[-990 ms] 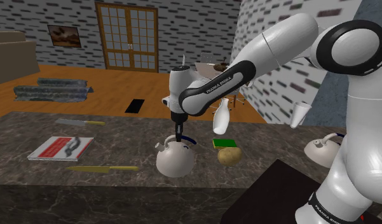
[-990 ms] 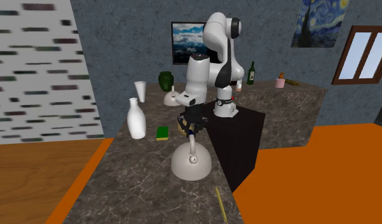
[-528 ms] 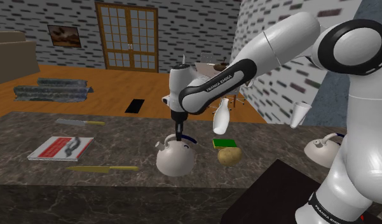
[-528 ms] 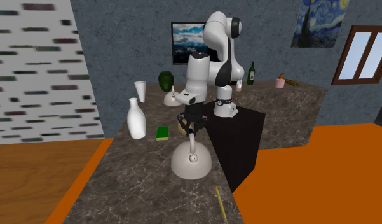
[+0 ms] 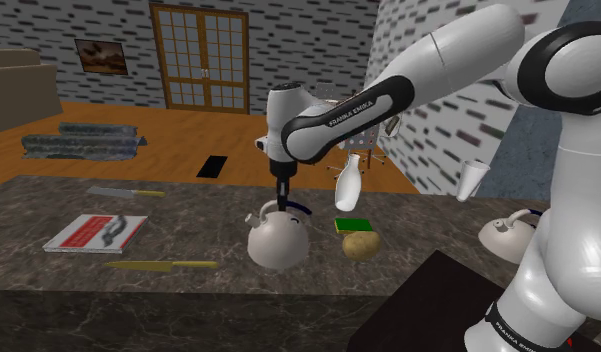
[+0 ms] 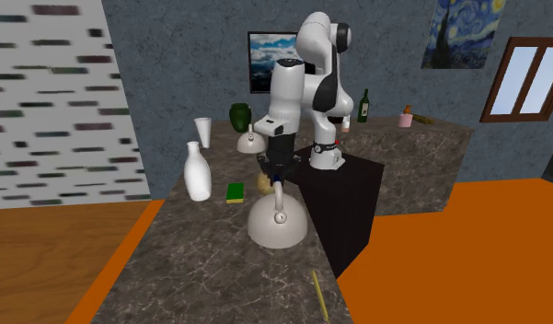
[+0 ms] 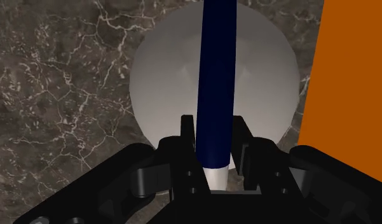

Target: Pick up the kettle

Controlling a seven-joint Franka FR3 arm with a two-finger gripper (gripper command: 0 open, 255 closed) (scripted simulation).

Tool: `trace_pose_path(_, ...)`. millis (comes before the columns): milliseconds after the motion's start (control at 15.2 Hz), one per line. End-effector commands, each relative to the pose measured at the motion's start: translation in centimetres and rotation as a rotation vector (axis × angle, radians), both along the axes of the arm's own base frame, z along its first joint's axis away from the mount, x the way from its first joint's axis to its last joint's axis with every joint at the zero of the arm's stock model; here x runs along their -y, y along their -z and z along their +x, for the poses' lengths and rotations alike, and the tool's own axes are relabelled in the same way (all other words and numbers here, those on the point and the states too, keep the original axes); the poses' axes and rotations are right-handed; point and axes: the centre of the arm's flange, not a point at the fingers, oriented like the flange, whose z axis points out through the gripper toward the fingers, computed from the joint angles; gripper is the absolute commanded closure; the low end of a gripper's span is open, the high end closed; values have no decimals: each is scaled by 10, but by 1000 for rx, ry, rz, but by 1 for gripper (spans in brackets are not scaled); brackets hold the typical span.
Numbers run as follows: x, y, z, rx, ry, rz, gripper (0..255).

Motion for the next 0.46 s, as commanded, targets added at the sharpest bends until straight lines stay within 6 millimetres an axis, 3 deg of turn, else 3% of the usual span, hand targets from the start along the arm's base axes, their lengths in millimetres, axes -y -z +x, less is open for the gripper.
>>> trace_pose_path(0,0,-12,1,2,0,1,255)
trace_pose_path(264,0,-33,1,2,0,1,255)
trace_pose_path(396,0,-34,1,2,0,1,255)
